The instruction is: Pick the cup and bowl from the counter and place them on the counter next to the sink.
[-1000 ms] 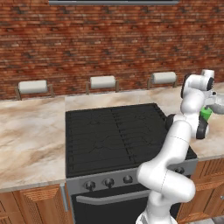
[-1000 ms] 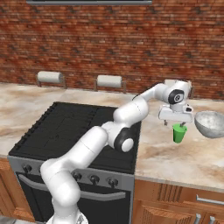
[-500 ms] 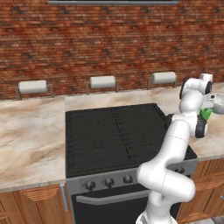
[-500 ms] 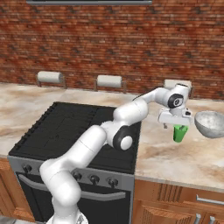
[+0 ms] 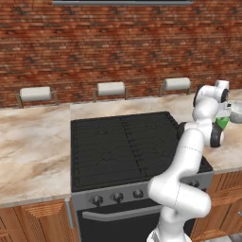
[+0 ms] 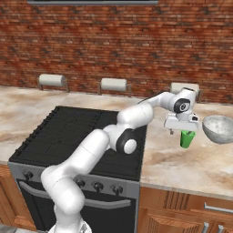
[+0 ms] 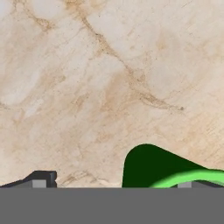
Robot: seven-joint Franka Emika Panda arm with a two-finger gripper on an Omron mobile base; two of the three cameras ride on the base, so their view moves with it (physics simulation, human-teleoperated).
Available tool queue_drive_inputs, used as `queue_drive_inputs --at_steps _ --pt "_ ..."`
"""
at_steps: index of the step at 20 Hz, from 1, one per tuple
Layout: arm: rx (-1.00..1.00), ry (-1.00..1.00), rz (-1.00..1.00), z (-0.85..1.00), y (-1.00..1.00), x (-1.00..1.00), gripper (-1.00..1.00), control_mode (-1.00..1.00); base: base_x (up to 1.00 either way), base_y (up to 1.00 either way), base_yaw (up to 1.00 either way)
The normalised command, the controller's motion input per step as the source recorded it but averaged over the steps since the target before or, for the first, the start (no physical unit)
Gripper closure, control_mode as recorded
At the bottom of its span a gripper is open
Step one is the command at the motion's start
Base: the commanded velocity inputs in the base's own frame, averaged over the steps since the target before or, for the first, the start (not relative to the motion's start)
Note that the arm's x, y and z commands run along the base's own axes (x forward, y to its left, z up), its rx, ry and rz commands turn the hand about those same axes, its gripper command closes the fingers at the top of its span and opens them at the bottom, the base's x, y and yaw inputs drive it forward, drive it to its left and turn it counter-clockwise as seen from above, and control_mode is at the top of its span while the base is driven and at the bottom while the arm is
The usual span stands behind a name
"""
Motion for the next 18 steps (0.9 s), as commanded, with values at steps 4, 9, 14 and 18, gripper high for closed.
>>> queue_drive_inputs --at_steps 4,9,14,18 --pt "0.00 0.00 0.00 0.00 0.00 0.00 1.00 -1.00 0.00 0.00 0.00" --pt "0.00 0.00 0.00 0.00 0.00 0.00 1.00 -1.00 0.00 0.00 0.00" --pt "0.00 0.00 0.00 -0.01 0.03 0.00 1.00 -1.00 0.00 0.00 0.00" --pt "0.02 -0.05 0.00 0.23 0.09 -0.07 1.00 -1.00 0.00 0.00 0.00"
